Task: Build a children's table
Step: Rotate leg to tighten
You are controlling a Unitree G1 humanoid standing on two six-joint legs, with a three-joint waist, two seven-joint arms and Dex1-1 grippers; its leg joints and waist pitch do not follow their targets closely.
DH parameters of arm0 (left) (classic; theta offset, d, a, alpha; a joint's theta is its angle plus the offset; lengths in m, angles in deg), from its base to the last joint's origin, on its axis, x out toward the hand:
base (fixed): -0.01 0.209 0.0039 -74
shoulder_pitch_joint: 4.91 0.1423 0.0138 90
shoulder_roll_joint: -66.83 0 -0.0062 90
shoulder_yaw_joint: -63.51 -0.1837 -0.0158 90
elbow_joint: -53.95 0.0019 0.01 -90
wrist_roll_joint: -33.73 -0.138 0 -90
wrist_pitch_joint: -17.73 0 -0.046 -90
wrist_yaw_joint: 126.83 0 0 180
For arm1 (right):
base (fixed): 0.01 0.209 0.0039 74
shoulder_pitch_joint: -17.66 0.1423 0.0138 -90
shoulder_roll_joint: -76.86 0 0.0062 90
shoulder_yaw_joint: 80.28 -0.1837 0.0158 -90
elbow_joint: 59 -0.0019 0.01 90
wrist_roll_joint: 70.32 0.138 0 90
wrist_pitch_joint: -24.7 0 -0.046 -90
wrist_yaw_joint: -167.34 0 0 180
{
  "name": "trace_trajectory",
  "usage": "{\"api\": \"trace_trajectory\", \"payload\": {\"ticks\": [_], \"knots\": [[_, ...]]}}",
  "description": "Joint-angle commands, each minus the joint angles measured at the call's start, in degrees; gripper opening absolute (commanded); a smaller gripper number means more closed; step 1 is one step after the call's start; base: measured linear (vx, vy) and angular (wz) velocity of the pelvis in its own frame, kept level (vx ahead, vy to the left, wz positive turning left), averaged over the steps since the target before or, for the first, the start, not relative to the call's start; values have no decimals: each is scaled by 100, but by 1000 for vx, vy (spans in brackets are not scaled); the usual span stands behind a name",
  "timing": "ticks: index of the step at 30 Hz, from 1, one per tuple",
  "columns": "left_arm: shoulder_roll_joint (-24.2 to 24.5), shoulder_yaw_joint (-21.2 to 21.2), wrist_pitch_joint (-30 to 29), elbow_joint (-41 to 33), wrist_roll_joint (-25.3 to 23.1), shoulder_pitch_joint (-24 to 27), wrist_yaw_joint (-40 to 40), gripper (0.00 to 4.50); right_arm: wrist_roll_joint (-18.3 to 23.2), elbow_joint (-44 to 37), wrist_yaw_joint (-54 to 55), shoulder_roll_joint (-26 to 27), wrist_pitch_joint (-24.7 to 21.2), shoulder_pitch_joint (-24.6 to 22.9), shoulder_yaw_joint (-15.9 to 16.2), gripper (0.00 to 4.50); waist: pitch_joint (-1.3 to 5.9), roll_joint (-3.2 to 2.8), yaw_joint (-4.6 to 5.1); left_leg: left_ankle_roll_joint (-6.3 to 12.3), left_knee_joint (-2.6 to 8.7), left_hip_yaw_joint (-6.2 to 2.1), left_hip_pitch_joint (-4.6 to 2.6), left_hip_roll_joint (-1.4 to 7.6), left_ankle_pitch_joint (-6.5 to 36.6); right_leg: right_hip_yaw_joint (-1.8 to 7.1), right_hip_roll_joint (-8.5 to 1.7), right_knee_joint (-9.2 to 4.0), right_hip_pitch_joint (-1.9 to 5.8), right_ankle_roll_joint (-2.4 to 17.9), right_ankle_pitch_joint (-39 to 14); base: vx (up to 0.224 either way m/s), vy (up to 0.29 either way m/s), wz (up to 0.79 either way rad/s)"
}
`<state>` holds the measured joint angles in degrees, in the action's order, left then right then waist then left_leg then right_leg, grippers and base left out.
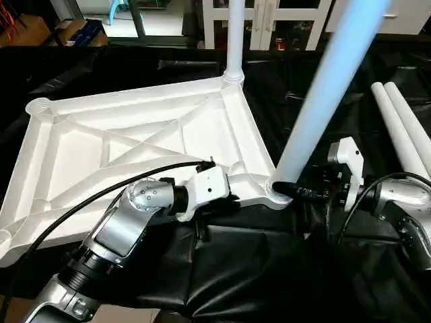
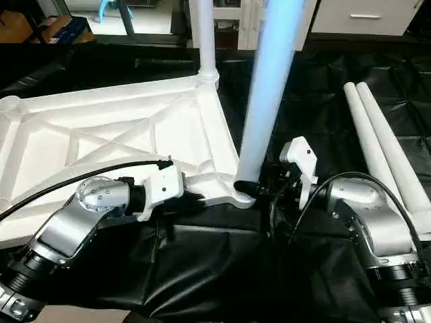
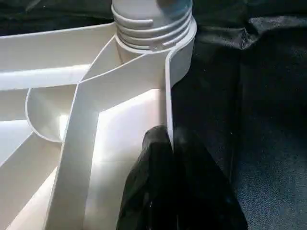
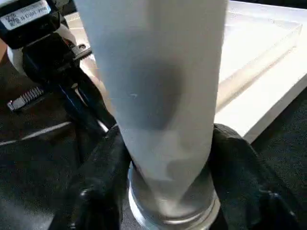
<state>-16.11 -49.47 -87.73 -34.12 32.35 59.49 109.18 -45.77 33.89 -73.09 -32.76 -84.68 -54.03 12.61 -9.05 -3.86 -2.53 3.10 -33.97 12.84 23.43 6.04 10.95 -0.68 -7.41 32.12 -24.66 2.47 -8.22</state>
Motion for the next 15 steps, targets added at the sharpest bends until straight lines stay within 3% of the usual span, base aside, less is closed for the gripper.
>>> {"api": "trace_trajectory", "payload": {"ticks": [1,7,10,12,14,15], "knots": [[94,-208,-41,44,-87,136,140,0,-69,23,-38,-77,-28,-60,61,215,465,84,3,652,495,-334,-257,645,822,97,-175,-190,242,1296,-671,0,0,0],[65,-256,-93,26,-88,130,126,0,-212,89,320,141,-91,-38,47,200,480,88,9,705,479,-332,-236,639,702,95,-189,-172,257,1344,-528,0,0,0],[-61,-266,-352,-2,-110,91,-20,0,-362,221,909,478,-160,28,35,199,446,78,30,574,524,-333,-244,646,1037,99,-183,-224,237,1288,-992,0,0,0],[-308,-239,-748,10,-134,6,-300,0,-462,377,1673,928,-285,87,-56,198,402,113,97,259,584,-358,-252,640,1644,107,-192,-302,228,1100,-1839,0,0,0],[-550,-238,-1089,80,-250,-107,-626,0,-564,555,2469,1370,-353,141,-212,198,383,93,142,-39,601,-397,-274,624,2009,109,-191,-338,189,902,-2398,0,0,0],[-920,-137,-1508,211,-345,-239,-1126,0,-647,807,3372,1852,-372,215,-457,198,392,92,170,-206,622,-415,-283,622,2155,105,-175,-335,182,808,-2482,0,0,0]]}}
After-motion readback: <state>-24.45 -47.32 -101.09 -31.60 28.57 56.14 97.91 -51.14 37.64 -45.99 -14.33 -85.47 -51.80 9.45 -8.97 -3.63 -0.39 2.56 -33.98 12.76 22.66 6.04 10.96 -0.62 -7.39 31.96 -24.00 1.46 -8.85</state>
